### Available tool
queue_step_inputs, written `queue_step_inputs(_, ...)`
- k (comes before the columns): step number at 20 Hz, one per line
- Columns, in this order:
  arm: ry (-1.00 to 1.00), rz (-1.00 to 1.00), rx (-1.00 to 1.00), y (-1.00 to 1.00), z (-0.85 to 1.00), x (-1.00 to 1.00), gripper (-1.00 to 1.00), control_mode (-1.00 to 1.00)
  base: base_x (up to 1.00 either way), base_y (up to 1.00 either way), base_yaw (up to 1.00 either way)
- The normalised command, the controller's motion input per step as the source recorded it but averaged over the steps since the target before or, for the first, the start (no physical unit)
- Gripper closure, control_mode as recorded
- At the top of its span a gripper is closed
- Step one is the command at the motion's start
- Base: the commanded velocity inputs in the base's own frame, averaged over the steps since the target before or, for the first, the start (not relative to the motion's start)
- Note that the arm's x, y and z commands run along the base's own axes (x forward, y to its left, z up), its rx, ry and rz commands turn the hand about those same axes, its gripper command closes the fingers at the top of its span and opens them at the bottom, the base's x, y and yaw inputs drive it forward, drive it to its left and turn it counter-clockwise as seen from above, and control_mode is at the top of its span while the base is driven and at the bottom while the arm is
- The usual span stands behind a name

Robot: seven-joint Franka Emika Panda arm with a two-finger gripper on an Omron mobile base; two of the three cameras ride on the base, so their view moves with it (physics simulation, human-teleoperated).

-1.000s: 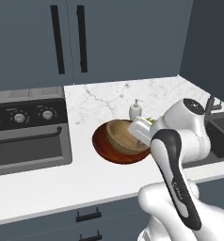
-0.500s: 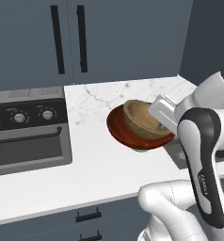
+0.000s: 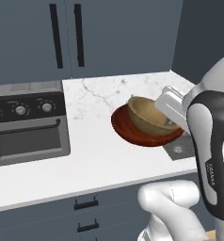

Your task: Pick up the bowls on the counter and stack them on top of one another in the open cabinet. Place the smaller bowl on top of the larger bowl.

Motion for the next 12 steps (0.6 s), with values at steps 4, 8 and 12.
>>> queue_step_inputs(4,0.00,0.00,0.00,0.00,0.00,0.00,1.00,1.00,-1.00,-0.02,-0.16)
queue_step_inputs(8,0.00,0.00,0.00,0.00,0.00,0.00,1.00,1.00,-1.00,-0.38,-0.20)
queue_step_inputs(12,0.00,0.00,0.00,0.00,0.00,0.00,1.00,1.00,-0.58,-0.91,-0.20)
